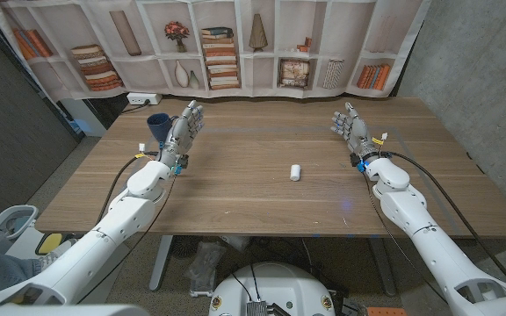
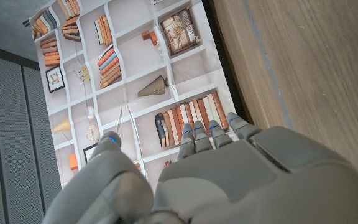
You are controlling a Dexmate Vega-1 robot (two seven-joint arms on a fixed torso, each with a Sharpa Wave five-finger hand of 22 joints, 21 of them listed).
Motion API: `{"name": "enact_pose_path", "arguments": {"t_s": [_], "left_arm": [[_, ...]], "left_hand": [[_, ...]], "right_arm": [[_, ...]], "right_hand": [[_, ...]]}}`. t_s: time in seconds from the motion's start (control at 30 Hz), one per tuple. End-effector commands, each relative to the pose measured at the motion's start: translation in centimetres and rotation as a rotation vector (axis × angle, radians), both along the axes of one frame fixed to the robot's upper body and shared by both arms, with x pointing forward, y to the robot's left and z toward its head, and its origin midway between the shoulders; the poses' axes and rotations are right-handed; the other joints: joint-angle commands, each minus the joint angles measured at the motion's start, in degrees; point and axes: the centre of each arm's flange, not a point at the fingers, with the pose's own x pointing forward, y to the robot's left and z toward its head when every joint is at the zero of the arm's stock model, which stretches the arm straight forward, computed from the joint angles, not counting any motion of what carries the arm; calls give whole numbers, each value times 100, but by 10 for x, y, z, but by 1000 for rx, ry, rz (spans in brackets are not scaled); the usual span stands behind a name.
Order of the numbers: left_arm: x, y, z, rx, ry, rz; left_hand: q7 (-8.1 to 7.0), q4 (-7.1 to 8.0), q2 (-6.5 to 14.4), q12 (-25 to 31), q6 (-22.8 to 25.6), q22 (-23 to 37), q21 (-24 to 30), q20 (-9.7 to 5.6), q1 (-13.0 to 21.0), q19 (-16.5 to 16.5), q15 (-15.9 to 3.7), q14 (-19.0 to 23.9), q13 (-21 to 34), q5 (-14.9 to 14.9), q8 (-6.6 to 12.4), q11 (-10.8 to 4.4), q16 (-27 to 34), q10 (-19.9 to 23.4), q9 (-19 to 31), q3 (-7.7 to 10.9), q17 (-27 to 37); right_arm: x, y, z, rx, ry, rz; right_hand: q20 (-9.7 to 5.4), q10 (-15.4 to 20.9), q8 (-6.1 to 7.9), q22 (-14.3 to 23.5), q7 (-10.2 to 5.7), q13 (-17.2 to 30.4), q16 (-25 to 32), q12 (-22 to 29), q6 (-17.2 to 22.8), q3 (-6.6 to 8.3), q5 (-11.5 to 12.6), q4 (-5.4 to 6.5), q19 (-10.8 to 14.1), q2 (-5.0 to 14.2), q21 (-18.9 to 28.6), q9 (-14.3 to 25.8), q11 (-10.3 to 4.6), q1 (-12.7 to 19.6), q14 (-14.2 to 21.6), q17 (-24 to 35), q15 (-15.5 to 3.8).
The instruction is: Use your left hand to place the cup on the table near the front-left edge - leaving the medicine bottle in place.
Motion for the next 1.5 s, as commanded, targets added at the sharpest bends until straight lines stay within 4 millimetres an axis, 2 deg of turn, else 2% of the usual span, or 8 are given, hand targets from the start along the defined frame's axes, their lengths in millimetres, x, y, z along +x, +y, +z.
{"name": "enact_pose_path", "arguments": {"t_s": [0.03,0.47,1.5], "left_arm": [[-12,9,1,3,-19,21],[-21,24,0,1,-23,48],[-37,41,2,-4,-42,85]], "left_hand": [[-7,-34,9,36,41,14,-14,-268,59,34,4,29,24,37,37,2,8,66,10,11,32],[-12,-49,27,28,46,16,-23,-259,98,34,16,44,25,34,29,8,-1,79,11,12,33],[-18,-81,51,4,48,19,-41,-245,170,36,25,59,28,15,6,3,-22,93,13,-3,38]], "right_arm": [[-3,0,1,-3,-3,-1],[-4,2,2,-5,-4,1],[1,3,4,-4,2,9]], "right_hand": [[-10,34,17,29,-20,24,-5,-2,48,1,19,-26,32,19,-35,32,-20,10,46,15,-40],[-7,38,13,30,-22,24,-14,-3,47,-9,18,-28,47,28,-73,33,-15,13,48,16,-38],[-7,58,16,32,-17,24,-25,1,65,-28,17,-32,82,45,-144,33,-9,19,64,16,-33]]}}
